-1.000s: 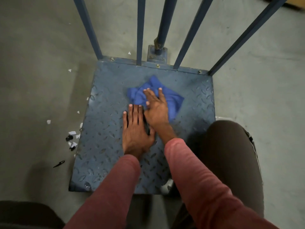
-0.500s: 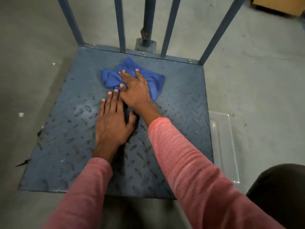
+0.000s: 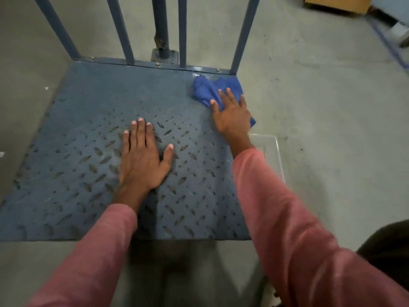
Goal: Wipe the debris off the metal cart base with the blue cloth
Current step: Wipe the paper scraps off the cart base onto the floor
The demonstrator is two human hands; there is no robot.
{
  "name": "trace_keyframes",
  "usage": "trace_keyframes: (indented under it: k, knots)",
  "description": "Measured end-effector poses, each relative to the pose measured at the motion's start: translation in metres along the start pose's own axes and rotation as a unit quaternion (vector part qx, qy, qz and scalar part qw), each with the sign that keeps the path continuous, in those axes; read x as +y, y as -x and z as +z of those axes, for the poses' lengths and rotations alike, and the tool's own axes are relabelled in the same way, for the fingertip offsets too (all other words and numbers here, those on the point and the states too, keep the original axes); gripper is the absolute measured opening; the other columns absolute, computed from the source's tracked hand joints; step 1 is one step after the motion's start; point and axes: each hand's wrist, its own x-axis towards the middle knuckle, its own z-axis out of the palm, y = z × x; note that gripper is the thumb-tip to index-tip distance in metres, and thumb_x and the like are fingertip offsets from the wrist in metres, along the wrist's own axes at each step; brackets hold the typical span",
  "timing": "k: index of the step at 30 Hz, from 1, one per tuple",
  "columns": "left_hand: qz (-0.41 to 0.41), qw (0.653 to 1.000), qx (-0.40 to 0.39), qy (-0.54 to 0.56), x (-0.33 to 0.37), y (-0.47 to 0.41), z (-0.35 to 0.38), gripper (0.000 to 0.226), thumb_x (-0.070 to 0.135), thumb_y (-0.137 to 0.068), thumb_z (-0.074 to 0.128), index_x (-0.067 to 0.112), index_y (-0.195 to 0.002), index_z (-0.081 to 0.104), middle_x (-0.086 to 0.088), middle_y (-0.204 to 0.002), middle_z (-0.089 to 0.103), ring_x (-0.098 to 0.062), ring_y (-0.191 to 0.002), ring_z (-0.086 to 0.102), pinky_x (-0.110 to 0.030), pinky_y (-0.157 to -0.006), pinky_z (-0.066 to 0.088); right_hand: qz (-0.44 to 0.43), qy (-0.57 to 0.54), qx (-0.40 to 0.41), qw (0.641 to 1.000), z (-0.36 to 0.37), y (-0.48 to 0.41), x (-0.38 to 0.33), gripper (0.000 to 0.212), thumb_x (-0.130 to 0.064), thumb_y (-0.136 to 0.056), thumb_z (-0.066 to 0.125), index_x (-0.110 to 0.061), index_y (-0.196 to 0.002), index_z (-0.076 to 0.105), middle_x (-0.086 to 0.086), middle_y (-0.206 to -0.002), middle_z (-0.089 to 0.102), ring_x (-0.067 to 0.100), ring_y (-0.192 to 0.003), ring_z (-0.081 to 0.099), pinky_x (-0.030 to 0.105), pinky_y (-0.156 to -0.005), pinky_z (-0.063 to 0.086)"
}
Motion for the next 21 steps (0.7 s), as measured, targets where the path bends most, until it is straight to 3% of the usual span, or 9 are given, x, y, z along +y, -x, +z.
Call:
trace_keyframes:
  k: [3,5,9,13,17,21]
  knots:
    - [0.012,1.0,0.003,0.008,0.019,0.0,0.003,0.09,0.062,-0.098,0.013,0.003,-0.166,0.015,-0.015,-0.175,0.009,-0.029,-0.163,0.003,-0.05,-0.132,0.001,0.061,-0.025,0.033,0.997,0.004,0.061,-0.001,0.056,-0.057,-0.103,0.039,-0.037,-0.155,0.036,-0.012,-0.167,0.025,0.032,-0.142,0.041,0.043,-0.115,0.035]
    - [0.013,1.0,0.003,0.022,0.028,-0.006,0.005,0.089,0.061,-0.098,0.011,0.004,-0.166,0.017,-0.014,-0.175,0.01,-0.029,-0.163,0.005,-0.051,-0.132,0.001,0.095,-0.041,0.051,0.993,0.002,0.114,0.001,0.055,-0.058,-0.102,0.039,-0.042,-0.154,0.036,-0.016,-0.166,0.024,0.03,-0.139,0.043,0.044,-0.11,0.039]
    - [-0.004,0.999,0.005,0.033,0.04,-0.021,0.008,0.079,0.055,-0.102,0.017,0.007,-0.165,0.021,-0.013,-0.175,0.013,-0.029,-0.162,0.007,-0.054,-0.131,0.0,0.101,-0.033,0.11,0.988,0.003,0.183,0.005,0.053,-0.057,-0.101,0.042,-0.042,-0.152,0.041,-0.017,-0.163,0.03,0.03,-0.13,0.053,0.046,-0.102,0.045]
    - [-0.009,1.0,-0.01,0.013,0.049,-0.024,0.008,0.07,0.048,-0.109,0.026,0.008,-0.166,0.016,-0.013,-0.175,0.007,-0.029,-0.163,0.001,-0.057,-0.13,-0.004,0.12,-0.013,0.016,0.993,0.0,0.149,0.003,0.056,-0.058,-0.105,0.031,-0.046,-0.158,0.018,-0.02,-0.168,0.006,0.028,-0.148,0.031,0.043,-0.115,0.029]
    - [-0.007,1.0,-0.008,0.0,0.054,-0.026,0.01,0.07,0.048,-0.109,0.023,0.01,-0.167,0.012,-0.014,-0.175,0.003,-0.028,-0.163,-0.002,-0.059,-0.129,-0.005,0.069,0.017,0.007,0.997,0.008,0.078,-0.006,0.059,-0.056,-0.106,0.023,-0.037,-0.161,0.015,-0.01,-0.171,0.001,0.027,-0.158,-0.003,0.049,-0.126,0.009]
    - [-0.005,1.0,-0.014,-0.002,0.053,-0.027,0.007,0.072,0.05,-0.108,0.021,0.01,-0.167,0.012,-0.014,-0.175,0.003,-0.028,-0.163,-0.002,-0.06,-0.129,-0.005,-0.041,0.072,-0.055,0.995,0.006,-0.005,-0.011,0.062,-0.056,-0.106,0.021,-0.03,-0.162,0.015,-0.003,-0.171,0.004,0.026,-0.158,-0.006,0.051,-0.126,-0.004]
